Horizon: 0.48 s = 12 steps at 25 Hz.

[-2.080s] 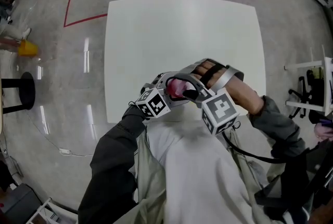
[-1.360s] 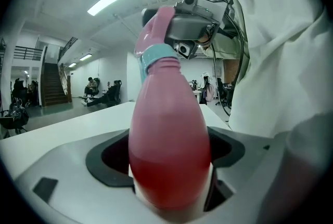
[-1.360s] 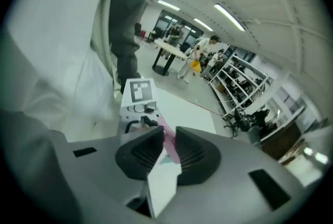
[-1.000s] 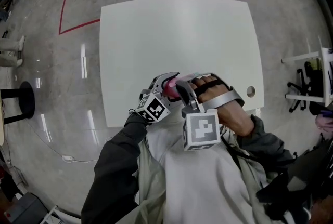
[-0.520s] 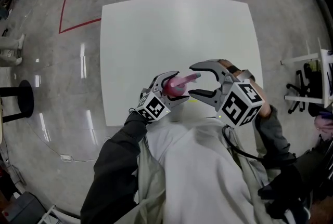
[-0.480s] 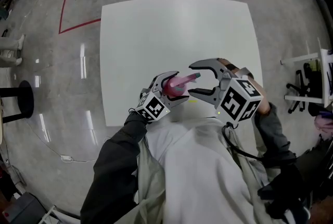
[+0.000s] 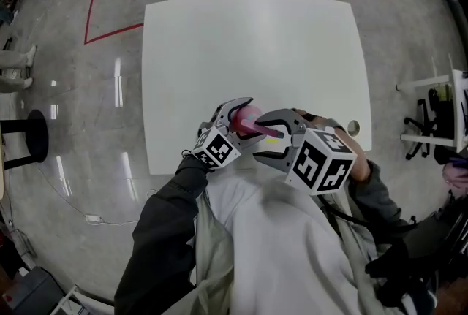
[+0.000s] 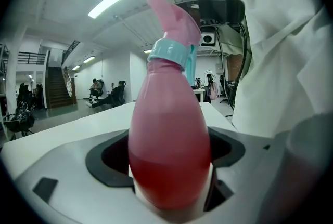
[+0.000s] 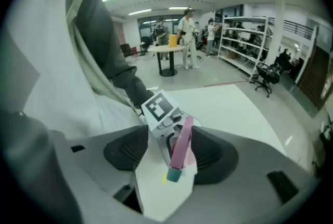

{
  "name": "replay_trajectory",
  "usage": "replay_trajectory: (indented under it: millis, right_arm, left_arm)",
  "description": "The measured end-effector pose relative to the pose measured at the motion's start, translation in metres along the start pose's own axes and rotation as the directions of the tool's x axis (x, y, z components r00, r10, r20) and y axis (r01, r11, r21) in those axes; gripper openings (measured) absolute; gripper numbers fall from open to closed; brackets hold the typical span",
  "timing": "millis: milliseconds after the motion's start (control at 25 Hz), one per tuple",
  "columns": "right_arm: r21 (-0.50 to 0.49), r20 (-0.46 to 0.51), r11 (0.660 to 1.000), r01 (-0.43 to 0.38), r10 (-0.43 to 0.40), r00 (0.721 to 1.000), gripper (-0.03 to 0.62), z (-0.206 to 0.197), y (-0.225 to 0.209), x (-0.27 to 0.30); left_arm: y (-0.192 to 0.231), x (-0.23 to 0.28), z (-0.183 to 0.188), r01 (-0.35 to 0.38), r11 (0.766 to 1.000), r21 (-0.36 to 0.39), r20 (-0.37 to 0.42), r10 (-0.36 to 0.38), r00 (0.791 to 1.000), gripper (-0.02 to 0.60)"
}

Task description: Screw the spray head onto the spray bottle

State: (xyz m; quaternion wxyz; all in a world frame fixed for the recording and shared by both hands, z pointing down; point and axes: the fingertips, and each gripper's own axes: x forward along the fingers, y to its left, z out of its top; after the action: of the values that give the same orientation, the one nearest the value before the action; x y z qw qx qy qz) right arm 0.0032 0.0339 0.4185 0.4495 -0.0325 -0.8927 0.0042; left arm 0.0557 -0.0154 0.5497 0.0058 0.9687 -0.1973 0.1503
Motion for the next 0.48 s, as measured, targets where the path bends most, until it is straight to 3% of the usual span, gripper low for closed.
replay_trajectory:
  millis: [200, 240, 280, 320, 400, 480]
  right_arm:
    - [0.056, -0.053, 0.987, 0.151, -0.148, 0.988, 0.239, -0.033, -0.031, -0.005]
    - [0.062, -0.070, 0.984, 0.168, -0.163, 0.984, 0.174, -0.038, -0.032, -0.007]
    - [0.074, -0.079, 0.981, 0.177, -0.171, 0.982, 0.066, -0.041, -0.033, -0.008]
    - [0.094, -0.082, 0.979, 0.183, -0.175, 0.981, 0.058, -0.041, -0.033, -0.007]
    - [0.187, -0.101, 0.964, 0.189, -0.173, 0.980, 0.058, -0.042, -0.033, -0.003]
    - [0.367, -0.122, 0.910, 0.193, -0.158, 0.980, 0.058, -0.044, -0.033, 0.002]
  left_arm:
    - [-0.002, 0.001, 0.001, -0.004, 1.000, -0.006, 0.001, 0.004, 1.000, 0.423]
    - [-0.001, 0.000, 0.001, -0.005, 1.000, -0.008, 0.002, 0.005, 1.000, 0.423]
    - [0.000, -0.001, 0.000, -0.006, 1.000, -0.009, 0.003, 0.006, 1.000, 0.423]
    - [0.001, -0.001, 0.000, -0.007, 1.000, -0.010, 0.004, 0.007, 1.000, 0.423]
    - [0.003, -0.002, -0.001, -0.017, 1.000, -0.014, 0.005, 0.018, 1.000, 0.423]
    - [0.006, -0.002, -0.003, -0.041, 0.999, -0.010, -0.013, 0.041, 0.999, 0.423]
